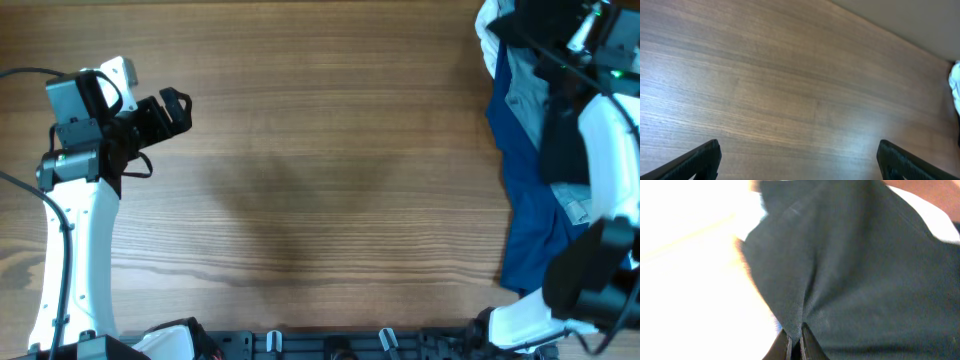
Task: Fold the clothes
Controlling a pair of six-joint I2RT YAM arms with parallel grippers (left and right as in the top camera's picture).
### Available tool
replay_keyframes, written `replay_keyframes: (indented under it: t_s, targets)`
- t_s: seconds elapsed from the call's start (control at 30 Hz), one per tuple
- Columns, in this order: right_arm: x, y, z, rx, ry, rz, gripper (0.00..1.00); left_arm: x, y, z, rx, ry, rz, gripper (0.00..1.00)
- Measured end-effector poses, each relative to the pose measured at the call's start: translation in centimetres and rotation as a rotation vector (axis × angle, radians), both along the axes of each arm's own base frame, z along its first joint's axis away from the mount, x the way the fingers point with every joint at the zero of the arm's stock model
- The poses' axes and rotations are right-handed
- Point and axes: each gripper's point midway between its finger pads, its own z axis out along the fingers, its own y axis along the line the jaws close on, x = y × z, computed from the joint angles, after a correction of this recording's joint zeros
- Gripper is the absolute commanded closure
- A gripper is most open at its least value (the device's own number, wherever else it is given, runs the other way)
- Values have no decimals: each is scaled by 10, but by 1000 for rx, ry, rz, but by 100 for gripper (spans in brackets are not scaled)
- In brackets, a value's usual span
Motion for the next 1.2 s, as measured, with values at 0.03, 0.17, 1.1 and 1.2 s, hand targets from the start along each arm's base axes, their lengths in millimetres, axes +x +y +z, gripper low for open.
replay_keyframes:
  t_s: [0.03,0.17,1.1,1.2]
  targets:
    - [1,21,7,10,-11,49,96,1,2,1,1,-6,6,0]
    - [4,110,7,57,5,253,96,7,5,7,5,-41,16,0]
    - [-120,420,-4,240,152,983,4,-25,89,-8,-13,49,258,0]
    - [-67,320,10,220,108,730,3,-14,54,-24,-25,97,160,0]
